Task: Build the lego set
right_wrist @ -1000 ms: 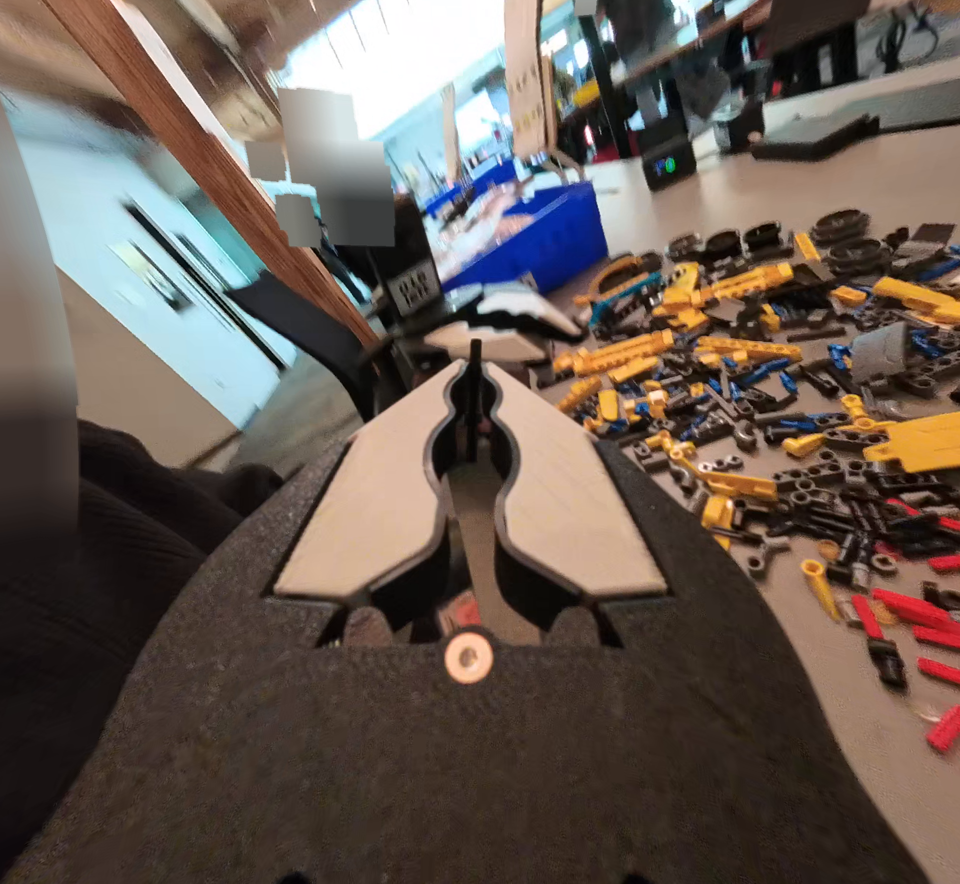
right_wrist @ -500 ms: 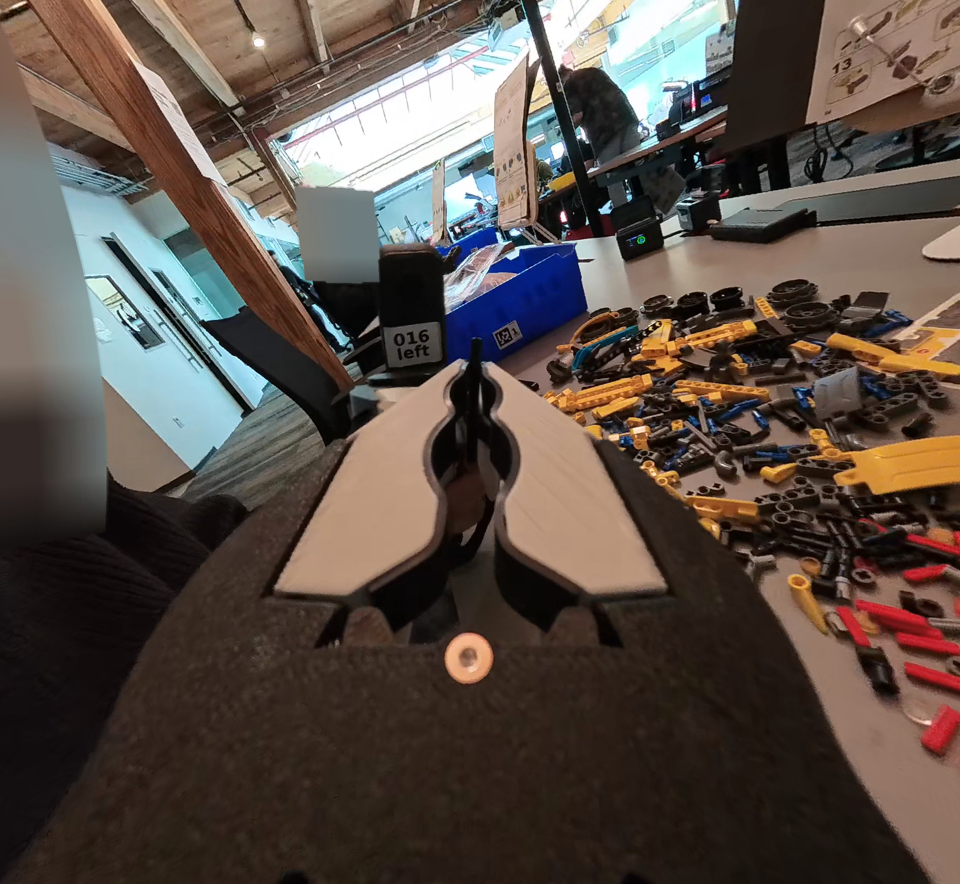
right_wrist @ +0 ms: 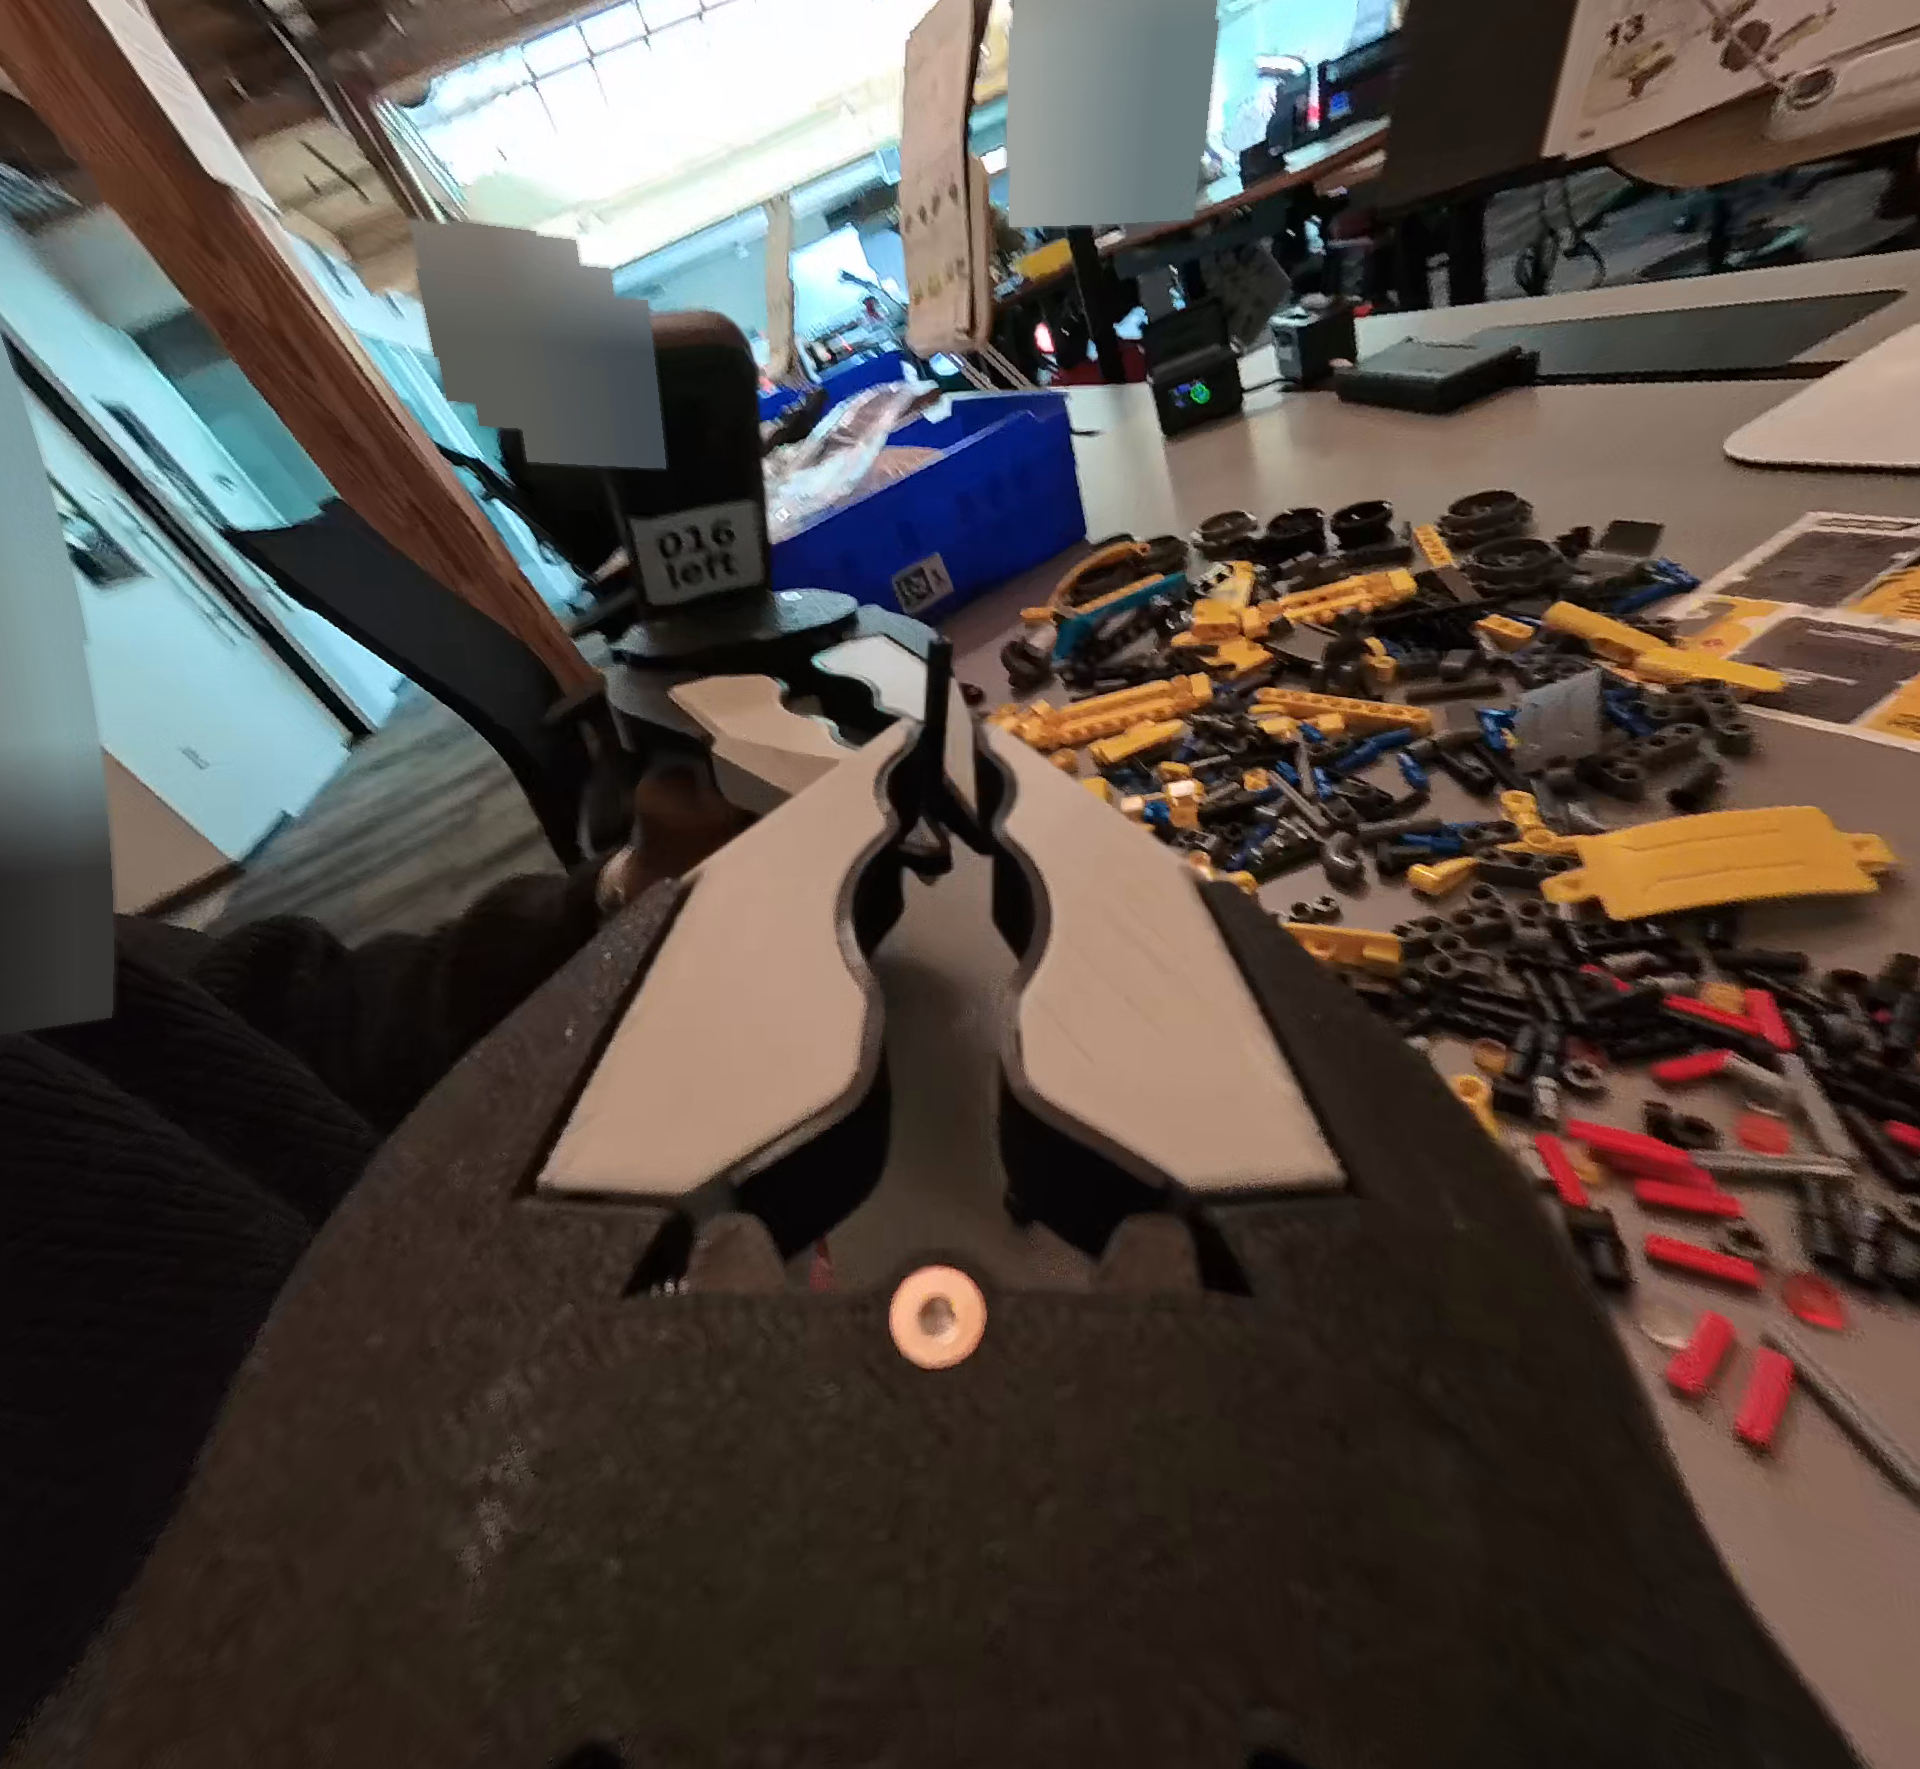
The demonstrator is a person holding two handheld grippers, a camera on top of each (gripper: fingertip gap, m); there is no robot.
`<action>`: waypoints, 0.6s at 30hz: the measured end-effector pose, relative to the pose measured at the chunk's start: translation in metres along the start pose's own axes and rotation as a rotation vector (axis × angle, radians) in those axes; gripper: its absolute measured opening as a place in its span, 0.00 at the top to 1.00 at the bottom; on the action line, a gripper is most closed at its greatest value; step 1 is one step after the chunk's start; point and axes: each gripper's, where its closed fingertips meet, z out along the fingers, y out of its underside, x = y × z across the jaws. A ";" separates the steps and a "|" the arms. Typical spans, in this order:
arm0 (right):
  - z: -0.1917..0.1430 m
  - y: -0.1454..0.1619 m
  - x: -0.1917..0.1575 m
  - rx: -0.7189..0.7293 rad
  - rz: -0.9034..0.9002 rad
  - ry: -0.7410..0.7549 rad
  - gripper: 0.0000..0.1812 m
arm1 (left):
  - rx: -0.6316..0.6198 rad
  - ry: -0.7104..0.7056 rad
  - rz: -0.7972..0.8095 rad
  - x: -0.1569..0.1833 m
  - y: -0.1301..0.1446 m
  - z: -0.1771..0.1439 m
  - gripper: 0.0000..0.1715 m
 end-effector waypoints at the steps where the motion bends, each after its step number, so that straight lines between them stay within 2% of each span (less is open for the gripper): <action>1: 0.000 0.002 0.002 -0.021 -0.023 0.025 0.93 | -0.007 0.001 0.000 -0.001 0.001 -0.001 0.97; 7: -0.007 0.000 0.009 -0.101 -0.068 0.074 0.82 | -0.053 -0.060 0.065 -0.009 0.004 -0.006 0.97; 9: -0.009 -0.003 0.007 -0.152 -0.058 0.044 0.77 | -0.075 -0.104 0.151 -0.008 0.002 -0.009 0.97; 13: -0.008 -0.006 -0.012 -0.267 -0.100 -0.069 0.75 | -0.151 -0.211 0.383 -0.004 -0.001 -0.014 0.97; 16: -0.010 0.001 -0.029 -0.371 -0.297 -0.146 0.74 | -0.226 -0.225 0.489 0.001 0.005 -0.015 0.97; 18: -0.012 0.007 -0.028 -0.430 -0.492 -0.125 0.75 | -0.280 -0.221 0.528 0.003 0.011 -0.016 0.97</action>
